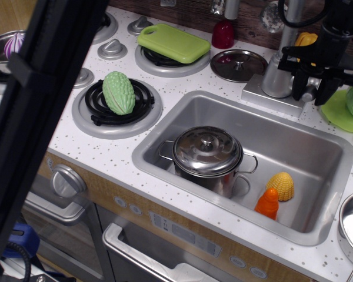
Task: Turn lever vertical to front
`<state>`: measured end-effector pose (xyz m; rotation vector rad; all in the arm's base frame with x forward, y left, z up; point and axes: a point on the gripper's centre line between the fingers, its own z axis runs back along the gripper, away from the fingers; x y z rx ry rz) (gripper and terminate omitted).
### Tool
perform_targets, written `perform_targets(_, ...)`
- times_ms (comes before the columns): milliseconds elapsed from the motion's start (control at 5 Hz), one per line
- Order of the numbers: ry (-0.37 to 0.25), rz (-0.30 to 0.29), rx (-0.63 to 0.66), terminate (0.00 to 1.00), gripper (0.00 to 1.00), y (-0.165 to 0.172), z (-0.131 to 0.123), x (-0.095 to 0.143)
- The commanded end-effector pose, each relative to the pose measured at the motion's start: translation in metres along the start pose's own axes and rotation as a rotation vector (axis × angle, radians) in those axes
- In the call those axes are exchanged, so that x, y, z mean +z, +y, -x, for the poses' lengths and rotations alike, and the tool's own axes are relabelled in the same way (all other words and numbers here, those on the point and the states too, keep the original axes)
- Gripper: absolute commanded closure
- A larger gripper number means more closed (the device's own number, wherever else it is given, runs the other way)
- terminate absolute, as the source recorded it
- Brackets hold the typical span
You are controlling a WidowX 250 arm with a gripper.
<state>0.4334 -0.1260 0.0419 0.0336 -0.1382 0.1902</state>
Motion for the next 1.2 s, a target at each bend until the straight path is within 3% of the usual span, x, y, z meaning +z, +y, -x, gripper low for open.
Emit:
perform_targets(0,-0.031,0.054,0.000,0.00,1.00,-0.0177,0.0024,0.0075)
perform_targets(600,-0.029,0.068,0.002,0.00,1.00,-0.0163,0.0027,-0.0015)
perform_targets(800,-0.018,0.076,-0.010,0.00,0.00,-0.0147,0.0016,-0.0004)
perform_targets(1000,-0.017,0.091,-0.024,1.00,0.00,-0.0140,0.0003,0.0024)
